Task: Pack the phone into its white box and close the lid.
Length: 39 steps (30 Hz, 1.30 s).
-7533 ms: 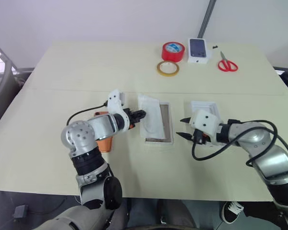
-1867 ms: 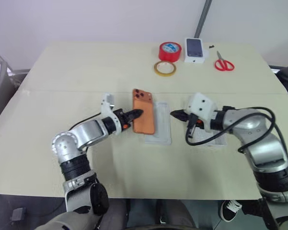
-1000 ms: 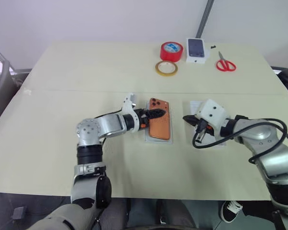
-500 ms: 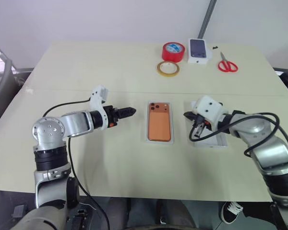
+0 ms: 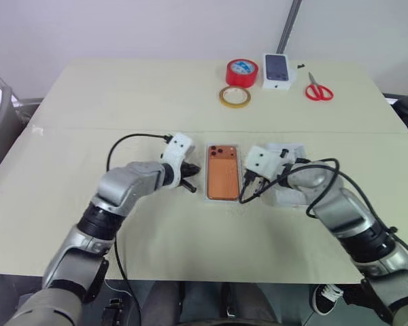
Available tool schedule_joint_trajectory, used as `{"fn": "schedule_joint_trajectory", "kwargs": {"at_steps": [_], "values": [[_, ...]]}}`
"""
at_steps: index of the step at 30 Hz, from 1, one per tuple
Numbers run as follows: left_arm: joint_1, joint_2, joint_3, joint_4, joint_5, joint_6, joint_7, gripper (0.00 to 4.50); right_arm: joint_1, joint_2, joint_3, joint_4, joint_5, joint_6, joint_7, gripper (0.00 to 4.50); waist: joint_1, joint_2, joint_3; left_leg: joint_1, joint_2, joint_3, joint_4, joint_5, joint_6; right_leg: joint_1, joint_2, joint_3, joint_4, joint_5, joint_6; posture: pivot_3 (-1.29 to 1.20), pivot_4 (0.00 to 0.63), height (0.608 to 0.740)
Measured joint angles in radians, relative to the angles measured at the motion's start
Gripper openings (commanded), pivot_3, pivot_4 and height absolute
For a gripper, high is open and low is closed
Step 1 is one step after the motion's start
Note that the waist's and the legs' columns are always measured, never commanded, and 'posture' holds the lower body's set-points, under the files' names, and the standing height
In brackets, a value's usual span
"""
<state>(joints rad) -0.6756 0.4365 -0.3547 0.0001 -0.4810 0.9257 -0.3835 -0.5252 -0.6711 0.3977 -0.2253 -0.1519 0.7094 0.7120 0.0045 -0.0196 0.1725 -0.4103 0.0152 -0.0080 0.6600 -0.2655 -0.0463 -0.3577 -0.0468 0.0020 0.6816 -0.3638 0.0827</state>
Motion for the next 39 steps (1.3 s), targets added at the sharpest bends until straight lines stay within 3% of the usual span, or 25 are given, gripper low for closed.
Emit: {"fn": "schedule_joint_trajectory", "kwargs": {"at_steps": [11, 25, 32, 39], "values": [[-0.049, -0.105, -0.031, 0.072, 0.135, -0.012, -0.119, 0.03, 0.032, -0.020, 0.003, -0.017, -0.041, 0.014, 0.027, 0.00, 0.013, 0.000, 0.000, 0.000, -0.001, 0.000, 0.003, -0.001, 0.003, 0.002, -0.001, -0.001, 0.000, 0.000, 0.000, 0.00, 0.150, 0.740], [-0.121, -0.374, -0.079, 0.199, 0.214, 0.045, -0.204, 0.03, 0.341, -0.236, -0.219, -0.276, -0.039, 0.156, 0.088, 0.00, 0.034, 0.001, -0.001, -0.001, -0.002, 0.000, 0.004, -0.005, 0.009, 0.003, -0.001, -0.001, 0.000, 0.000, 0.000, 0.00, 0.150, 0.740], [-0.125, -0.436, -0.100, 0.216, 0.232, 0.068, -0.243, 0.03, 0.444, -0.267, -0.308, -0.305, -0.038, 0.163, 0.086, 0.00, 0.033, 0.002, -0.001, -0.001, -0.002, 0.000, 0.004, -0.005, 0.009, 0.003, -0.001, -0.001, 0.000, 0.000, 0.000, 0.00, 0.150, 0.740], [-0.124, -0.439, -0.104, 0.216, 0.232, 0.079, -0.274, 0.03, 0.464, -0.269, -0.327, -0.305, -0.038, 0.149, 0.081, 0.00, 0.032, 0.002, -0.001, 0.000, -0.001, 0.000, 0.004, -0.004, 0.008, 0.003, 0.000, 0.000, 0.000, 0.000, 0.000, 0.00, 0.150, 0.740]]}}
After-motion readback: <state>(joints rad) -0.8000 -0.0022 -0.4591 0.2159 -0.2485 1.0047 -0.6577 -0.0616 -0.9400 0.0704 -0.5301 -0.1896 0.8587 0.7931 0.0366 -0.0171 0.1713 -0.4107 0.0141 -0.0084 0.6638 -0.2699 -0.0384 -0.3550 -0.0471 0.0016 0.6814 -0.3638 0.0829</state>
